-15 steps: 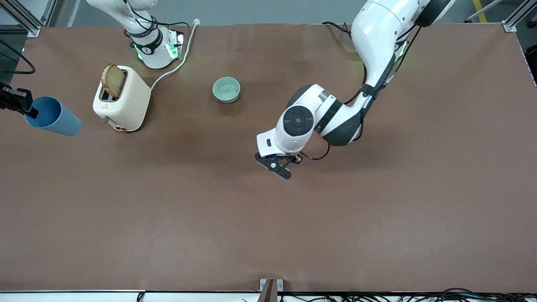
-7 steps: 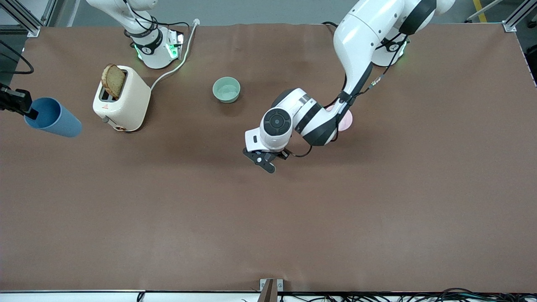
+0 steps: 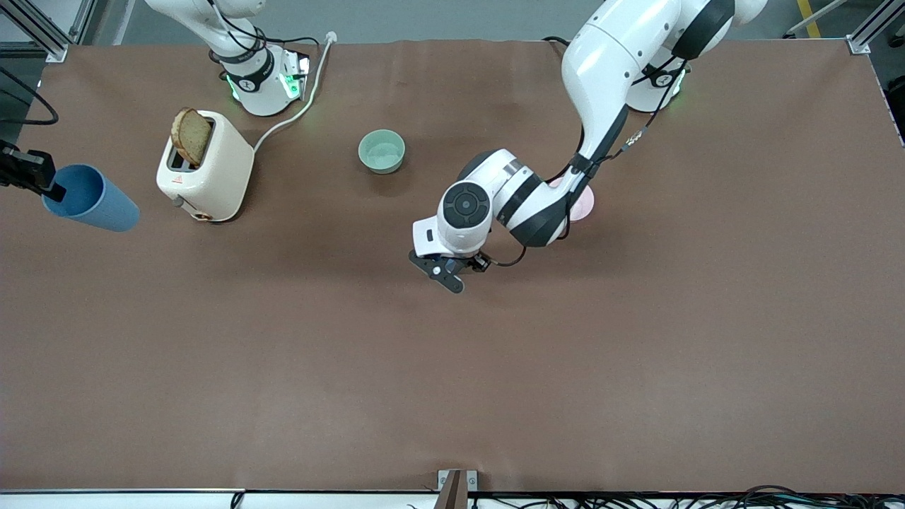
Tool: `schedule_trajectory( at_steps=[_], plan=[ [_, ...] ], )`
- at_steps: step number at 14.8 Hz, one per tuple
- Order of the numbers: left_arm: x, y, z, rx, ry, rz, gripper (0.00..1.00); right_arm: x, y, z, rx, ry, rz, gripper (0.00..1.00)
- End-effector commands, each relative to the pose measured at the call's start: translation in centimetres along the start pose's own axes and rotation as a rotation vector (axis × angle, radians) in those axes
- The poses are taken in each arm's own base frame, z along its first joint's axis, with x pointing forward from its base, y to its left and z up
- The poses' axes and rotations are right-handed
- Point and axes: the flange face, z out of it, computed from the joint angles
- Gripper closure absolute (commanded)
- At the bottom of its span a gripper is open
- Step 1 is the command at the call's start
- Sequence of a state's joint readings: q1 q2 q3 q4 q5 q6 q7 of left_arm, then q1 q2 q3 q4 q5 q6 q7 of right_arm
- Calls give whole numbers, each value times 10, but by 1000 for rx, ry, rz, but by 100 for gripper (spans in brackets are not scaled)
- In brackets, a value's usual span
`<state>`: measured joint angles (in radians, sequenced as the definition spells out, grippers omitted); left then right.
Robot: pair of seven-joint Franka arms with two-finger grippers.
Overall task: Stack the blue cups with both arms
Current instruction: 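Lower the blue cup upright at the center and open the left gripper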
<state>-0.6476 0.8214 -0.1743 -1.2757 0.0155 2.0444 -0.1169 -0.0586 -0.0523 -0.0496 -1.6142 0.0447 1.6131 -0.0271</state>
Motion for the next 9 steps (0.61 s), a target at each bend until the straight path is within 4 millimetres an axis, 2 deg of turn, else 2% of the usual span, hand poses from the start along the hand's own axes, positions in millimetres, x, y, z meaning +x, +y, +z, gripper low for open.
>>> schedule_trajectory(
  at_steps=[1, 3, 4, 6, 8, 9],
  plan=[
    [0, 3, -38, 33, 39, 16, 0, -3, -12, -3, 36, 11, 3, 98],
    [-2, 2, -73, 30, 76, 11, 0, -3, -33, -1, 58, 6, -31, 98],
    [-4, -5, -95, 28, 91, -4, 0, -3, -46, -1, 76, 12, -48, 98],
    [-12, -55, -142, 21, 102, -76, 0, 1, -68, 4, 108, 35, -55, 98],
    [-24, -122, -195, 8, 162, -177, 0, 9, -98, 17, 132, 42, -11, 98],
    [-31, -154, -214, 14, 187, -222, 0, 9, -117, 23, 134, 35, 6, 98]
  ],
)
